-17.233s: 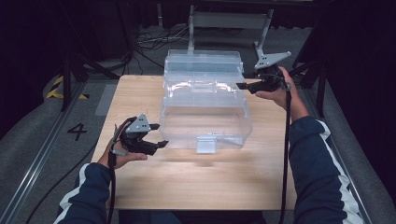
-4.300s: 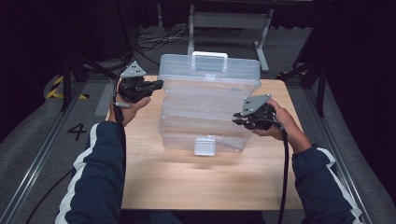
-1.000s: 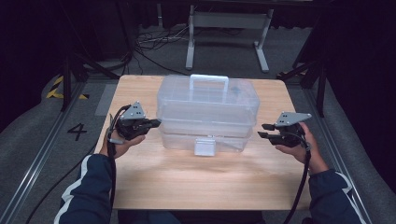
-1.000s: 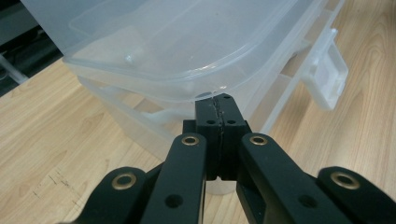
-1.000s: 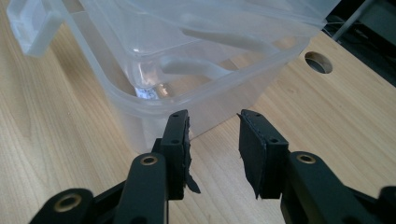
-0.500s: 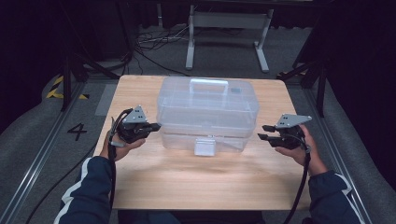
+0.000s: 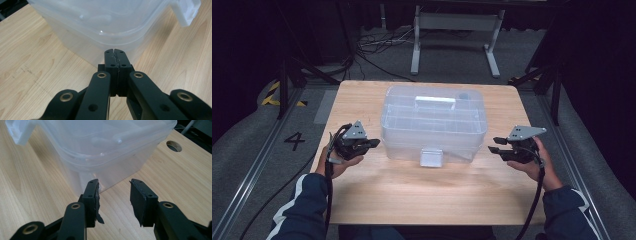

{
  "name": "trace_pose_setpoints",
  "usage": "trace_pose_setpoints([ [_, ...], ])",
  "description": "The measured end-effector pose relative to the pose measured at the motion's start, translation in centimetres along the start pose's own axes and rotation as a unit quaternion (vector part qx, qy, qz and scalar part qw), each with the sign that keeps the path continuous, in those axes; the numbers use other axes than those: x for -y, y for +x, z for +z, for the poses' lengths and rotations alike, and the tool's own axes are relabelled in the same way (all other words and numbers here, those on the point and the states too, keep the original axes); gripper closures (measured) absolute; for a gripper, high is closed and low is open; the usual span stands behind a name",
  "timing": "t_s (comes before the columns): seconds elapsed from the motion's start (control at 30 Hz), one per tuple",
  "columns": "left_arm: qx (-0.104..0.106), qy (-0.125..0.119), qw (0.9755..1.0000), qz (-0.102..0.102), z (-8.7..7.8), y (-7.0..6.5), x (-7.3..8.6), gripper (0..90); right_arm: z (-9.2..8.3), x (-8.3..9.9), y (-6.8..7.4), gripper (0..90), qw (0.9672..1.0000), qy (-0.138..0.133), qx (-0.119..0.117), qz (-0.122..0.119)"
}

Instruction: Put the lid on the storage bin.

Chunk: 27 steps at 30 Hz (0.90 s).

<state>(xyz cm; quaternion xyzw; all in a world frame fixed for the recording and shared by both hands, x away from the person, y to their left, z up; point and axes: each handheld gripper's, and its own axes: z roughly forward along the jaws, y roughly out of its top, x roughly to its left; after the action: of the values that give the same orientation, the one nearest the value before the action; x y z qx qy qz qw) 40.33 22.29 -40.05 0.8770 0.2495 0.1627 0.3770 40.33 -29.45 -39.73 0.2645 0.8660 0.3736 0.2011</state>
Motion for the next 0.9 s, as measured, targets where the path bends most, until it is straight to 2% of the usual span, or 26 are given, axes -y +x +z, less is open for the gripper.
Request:
trace_pose_setpoints([
  [0.07,-0.001,0.002,1.0000,0.001,0.0,-0.2,0.1,90.0,0.0,0.1,0.1,59.5,1.0000,0.001,0.001,0.000],
  [0.27,-0.024,0.013,0.9995,0.014,-0.1,-0.8,0.7,88.7,-0.1,0.6,0.3,56.3,1.0000,0.003,0.003,0.002],
  [0.33,-0.025,0.015,0.9995,0.014,-0.1,-0.9,1.1,82.5,-0.1,0.8,0.4,54.2,1.0000,0.006,0.007,-0.002],
  [0.4,-0.025,0.023,0.9993,0.015,-0.1,-1.1,1.6,81.6,-0.1,1.0,0.5,53.2,0.9999,0.009,0.007,-0.001],
  [0.5,-0.029,0.030,0.9990,0.019,-0.1,-1.3,2.1,74.9,-0.2,1.4,0.7,50.7,0.9999,0.011,0.011,-0.003],
  [0.6,-0.041,0.037,0.9982,0.023,-0.1,-1.6,2.7,67.4,-0.3,1.8,0.8,47.3,0.9998,0.013,0.014,-0.001],
  [0.67,-0.038,0.044,0.9980,0.024,-0.1,-1.6,3.1,64.0,-0.4,2.2,0.8,46.6,0.9998,0.014,0.016,-0.001],
  [0.73,-0.036,0.050,0.9979,0.019,0.2,-1.6,3.7,59.3,-0.4,2.5,0.7,44.7,0.9997,0.013,0.019,0.003],
  [0.8,-0.049,0.062,0.9967,0.017,0.4,-1.5,4.2,54.3,-0.4,2.9,0.7,43.5,0.9995,0.015,0.026,0.003],
  [0.9,-0.047,0.064,0.9968,0.008,0.5,-1.4,4.8,47.1,-0.3,3.4,0.6,42.1,0.9996,0.016,0.022,0.010],
])
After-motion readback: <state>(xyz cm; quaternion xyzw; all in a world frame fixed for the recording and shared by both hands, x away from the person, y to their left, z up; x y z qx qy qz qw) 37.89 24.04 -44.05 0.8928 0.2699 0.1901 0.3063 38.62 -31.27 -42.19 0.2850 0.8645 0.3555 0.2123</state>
